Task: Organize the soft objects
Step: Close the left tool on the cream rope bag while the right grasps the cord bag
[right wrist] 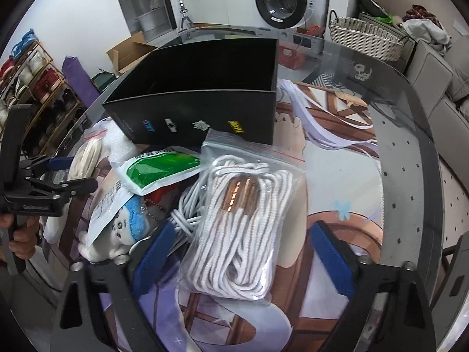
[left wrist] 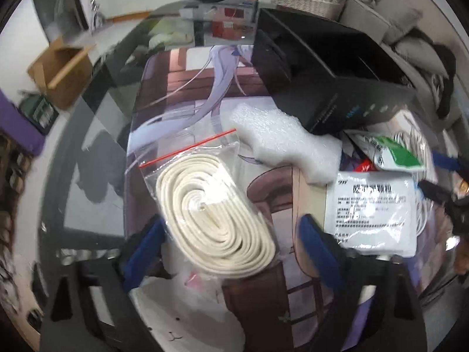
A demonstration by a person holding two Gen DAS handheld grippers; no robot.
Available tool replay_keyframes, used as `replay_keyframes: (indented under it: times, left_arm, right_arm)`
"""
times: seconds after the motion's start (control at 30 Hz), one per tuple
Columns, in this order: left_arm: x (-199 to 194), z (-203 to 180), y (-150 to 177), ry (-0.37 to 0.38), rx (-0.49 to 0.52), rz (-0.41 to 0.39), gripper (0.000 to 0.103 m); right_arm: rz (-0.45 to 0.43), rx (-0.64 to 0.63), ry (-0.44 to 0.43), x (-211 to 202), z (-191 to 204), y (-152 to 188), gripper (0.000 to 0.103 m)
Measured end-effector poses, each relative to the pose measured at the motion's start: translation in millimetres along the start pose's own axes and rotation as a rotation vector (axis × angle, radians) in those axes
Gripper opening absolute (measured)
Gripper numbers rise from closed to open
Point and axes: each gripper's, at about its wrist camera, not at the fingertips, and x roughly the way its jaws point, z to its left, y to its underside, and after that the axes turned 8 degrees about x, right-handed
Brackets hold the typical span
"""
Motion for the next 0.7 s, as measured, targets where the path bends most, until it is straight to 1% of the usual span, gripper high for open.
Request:
replay_keyframes:
  times: [0.03, 0.07, 0.1, 0.13, 0.17, 0.23, 0.3, 0.4, 0.53, 0.6, 0.63, 0.7]
  left_arm:
    - [-3, -2, 0, -0.002, 0.019, -0.010, 0.069]
    - [-6, -2, 1, 0.002, 0.026, -0.013, 0.059]
    - [-8, -2, 1, 0.011, 0.034, -0.019, 0.055]
    - [-9, -3, 1, 0.025, 0.042, -0.022, 0.050]
    - [-11, -3, 2, 0.039, 0.049, -0.022, 0.048]
    - [-14, -5, 7, 0.061, 0.058, -0.024, 0.045]
    - [-17, -9, 9, 0.076, 0.071, -0.021, 0.043]
    - [-22, -16, 12, 0.095, 0.100, -0.026, 0.043]
    - [-29, -29, 12, 0.087, 0.151, -0.049, 0.042]
    - [-29, -34, 13, 0.085, 0.169, -0.041, 0.043]
    - [-27, -35, 13, 0.082, 0.171, -0.030, 0.047]
    - [-23, -34, 13, 0.061, 0.150, -0.015, 0.051]
  right_arm:
    - [0.004, -0.004, -0.007, 1, 1, 1, 0.080]
    - [0.004, -0.001, -0.030, 1, 0, 1, 0.073]
    - [0.006, 0.003, -0.043, 2, -1, 2, 0.063]
    - [0.010, 0.005, -0.065, 1, -2, 3, 0.059]
    - [0.016, 0.007, -0.095, 1, -2, 4, 0.053]
    - [0.023, -0.009, -0.101, 1, 0, 7, 0.048]
    - [0.009, -0.042, -0.088, -1, 5, 9, 0.043]
    - [-0.002, -0.062, -0.084, -4, 8, 9, 0.039]
    - [-0.017, -0.059, -0.091, -8, 8, 6, 0.038]
    - [-0.024, -0.060, -0.092, -11, 7, 4, 0.038]
    - [-0.024, -0.061, -0.092, -11, 8, 5, 0.038]
    - [-0.020, -0.066, -0.084, -11, 9, 4, 0.038]
